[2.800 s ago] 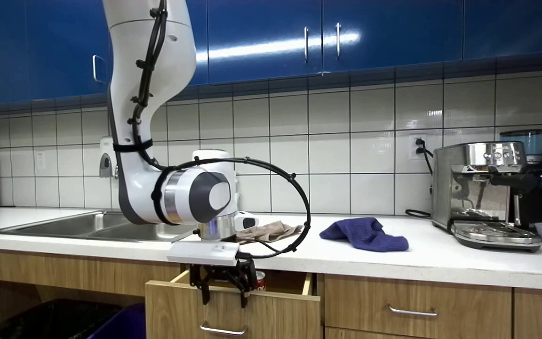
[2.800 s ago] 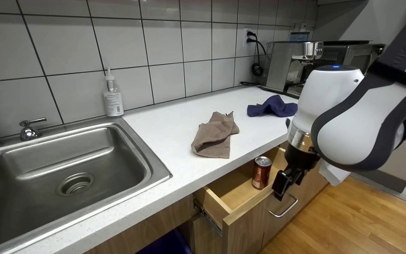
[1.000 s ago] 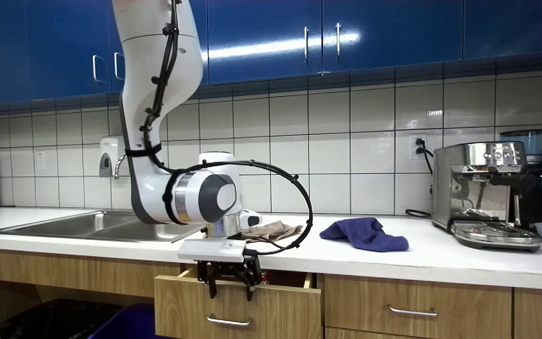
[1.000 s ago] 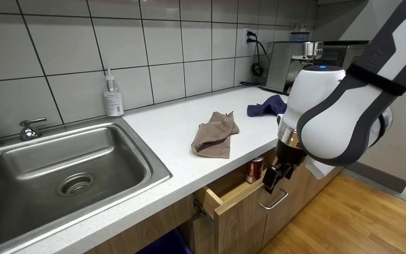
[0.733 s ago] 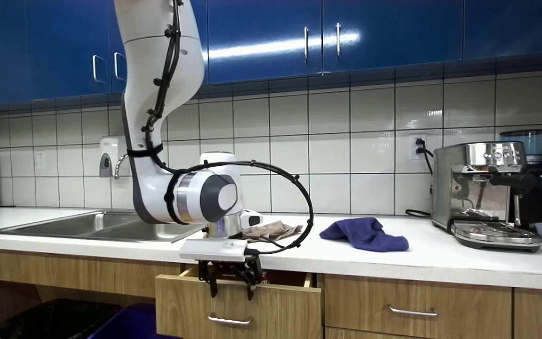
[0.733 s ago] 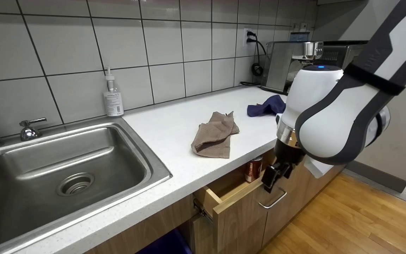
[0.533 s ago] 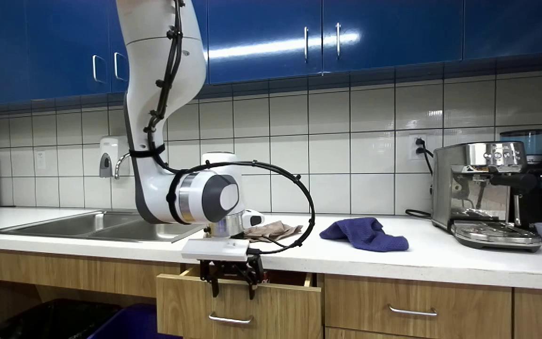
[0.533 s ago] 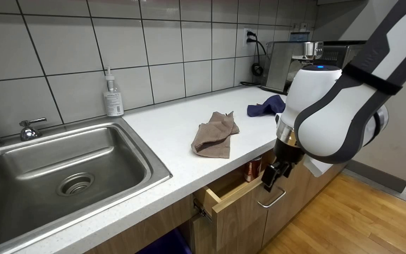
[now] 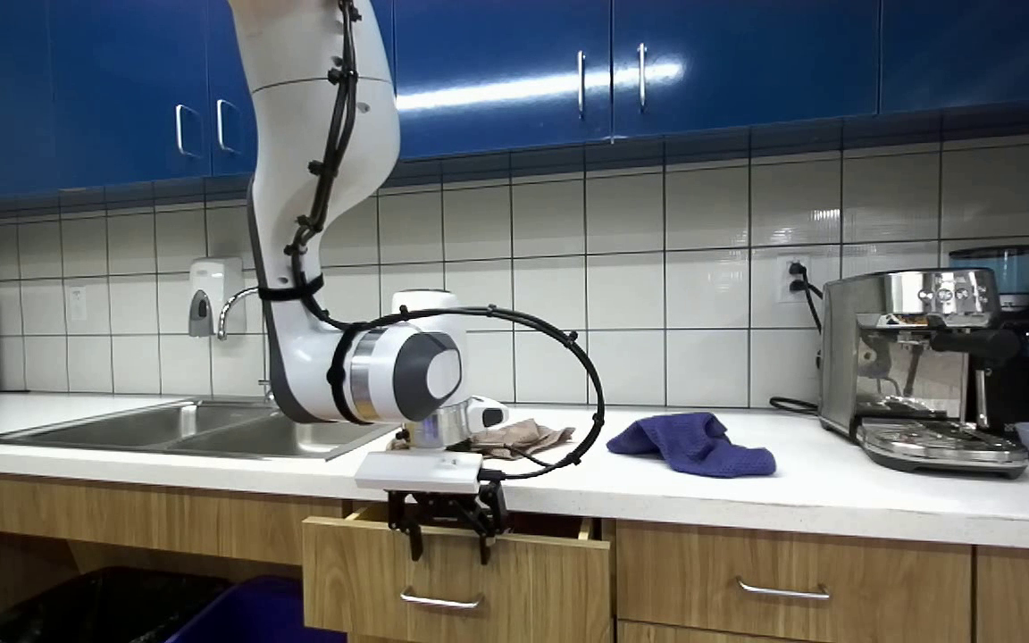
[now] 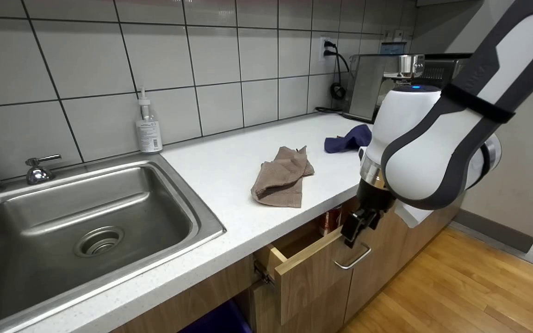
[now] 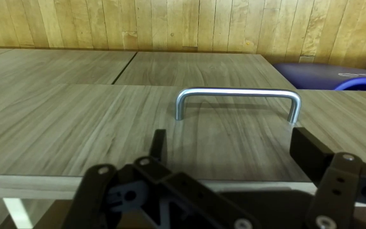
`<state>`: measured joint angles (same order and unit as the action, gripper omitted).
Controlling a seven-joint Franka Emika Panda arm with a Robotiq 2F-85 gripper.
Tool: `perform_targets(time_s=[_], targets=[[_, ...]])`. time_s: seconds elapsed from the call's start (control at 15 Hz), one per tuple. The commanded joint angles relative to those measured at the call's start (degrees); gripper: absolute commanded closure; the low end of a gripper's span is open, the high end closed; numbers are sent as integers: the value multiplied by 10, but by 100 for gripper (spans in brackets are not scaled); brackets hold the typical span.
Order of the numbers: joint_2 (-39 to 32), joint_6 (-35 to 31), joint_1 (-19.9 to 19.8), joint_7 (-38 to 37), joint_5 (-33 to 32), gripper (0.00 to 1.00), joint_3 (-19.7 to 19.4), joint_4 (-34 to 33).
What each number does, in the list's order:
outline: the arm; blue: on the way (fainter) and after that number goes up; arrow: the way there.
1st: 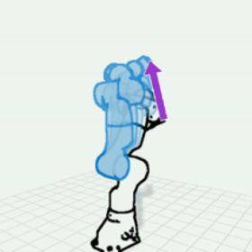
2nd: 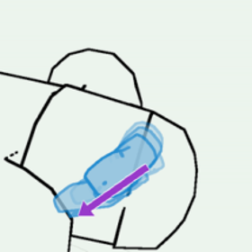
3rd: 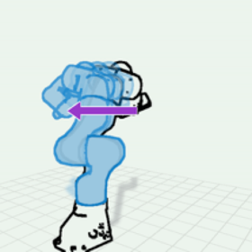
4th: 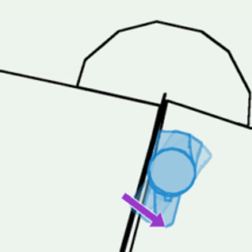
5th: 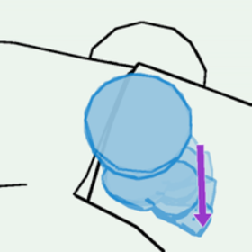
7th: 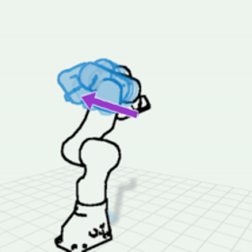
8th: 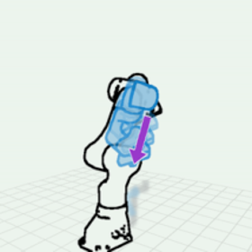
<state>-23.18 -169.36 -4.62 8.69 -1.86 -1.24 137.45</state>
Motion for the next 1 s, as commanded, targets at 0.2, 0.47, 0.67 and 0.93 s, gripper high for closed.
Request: perform_targets(time_s=[0.2,0.47,0.67,0.93], targets=[[-14,18,-19,27,-8,0,10,-40],[-17,20,-20,28,-8,0,10,-46],[-18,21,-20,30,-8,0,10,-49],[-20,23,-22,31,-7,0,10,-54]])
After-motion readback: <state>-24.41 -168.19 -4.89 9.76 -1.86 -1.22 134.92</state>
